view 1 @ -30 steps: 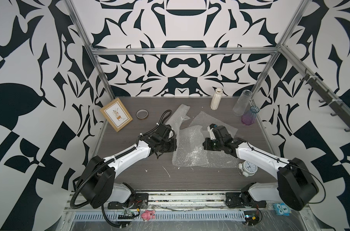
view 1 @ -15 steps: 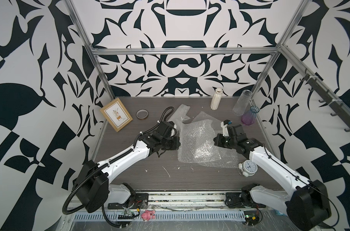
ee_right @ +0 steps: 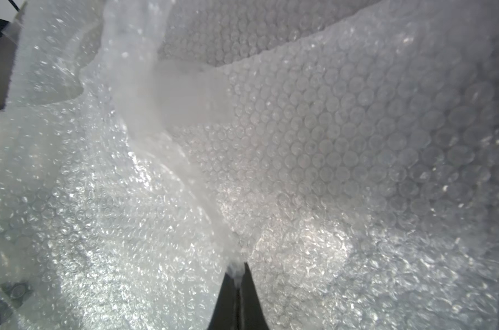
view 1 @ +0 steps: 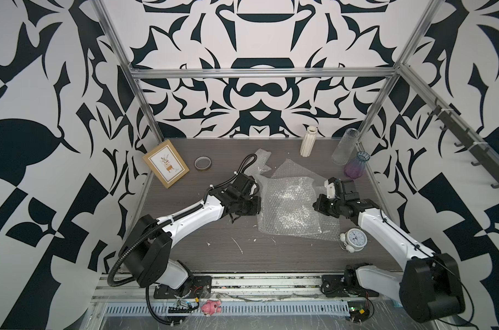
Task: Unwrap the vase from the bubble wrap
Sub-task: Place the bubble wrap at the center of the board.
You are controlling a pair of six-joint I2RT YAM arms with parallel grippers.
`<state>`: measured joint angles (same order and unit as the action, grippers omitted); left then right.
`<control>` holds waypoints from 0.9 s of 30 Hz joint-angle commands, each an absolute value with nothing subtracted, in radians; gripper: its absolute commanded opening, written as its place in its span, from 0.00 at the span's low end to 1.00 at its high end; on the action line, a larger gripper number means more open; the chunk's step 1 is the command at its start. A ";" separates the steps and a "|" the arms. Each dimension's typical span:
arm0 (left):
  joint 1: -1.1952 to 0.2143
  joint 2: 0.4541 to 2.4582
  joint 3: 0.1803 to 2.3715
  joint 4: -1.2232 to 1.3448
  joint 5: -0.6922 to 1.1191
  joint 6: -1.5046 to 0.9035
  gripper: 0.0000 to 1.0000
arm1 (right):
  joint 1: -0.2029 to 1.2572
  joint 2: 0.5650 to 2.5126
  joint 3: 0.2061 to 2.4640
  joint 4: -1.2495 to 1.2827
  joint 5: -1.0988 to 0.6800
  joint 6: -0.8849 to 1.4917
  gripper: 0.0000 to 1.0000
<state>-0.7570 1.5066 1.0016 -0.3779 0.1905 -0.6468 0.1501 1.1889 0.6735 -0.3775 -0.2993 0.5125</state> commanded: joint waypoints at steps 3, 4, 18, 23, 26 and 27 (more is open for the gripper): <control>-0.761 1.569 1.045 -0.366 0.216 -0.635 0.00 | 0.140 1.230 0.664 -0.357 -0.280 0.469 0.00; -0.761 1.581 1.046 -0.367 0.219 -0.634 0.00 | 0.141 1.244 0.666 -0.357 -0.273 0.463 0.00; -0.705 1.564 0.980 -0.403 0.172 -0.640 0.56 | 0.143 1.293 0.724 -0.353 -0.242 0.430 0.42; -0.653 1.511 1.024 -0.471 0.159 -0.586 0.80 | 0.149 1.220 0.780 -0.392 -0.214 0.426 0.54; -0.620 1.479 1.071 -0.522 0.154 -0.538 0.84 | 0.159 1.165 0.798 -0.389 -0.200 0.431 0.58; -0.610 1.469 1.084 -0.536 0.154 -0.523 0.90 | 0.163 1.145 0.800 -0.385 -0.195 0.435 0.59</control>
<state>-0.6331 1.5185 1.0275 -0.4622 0.1669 -0.5762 0.1532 1.1988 0.7586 -0.3840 -0.2241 0.4389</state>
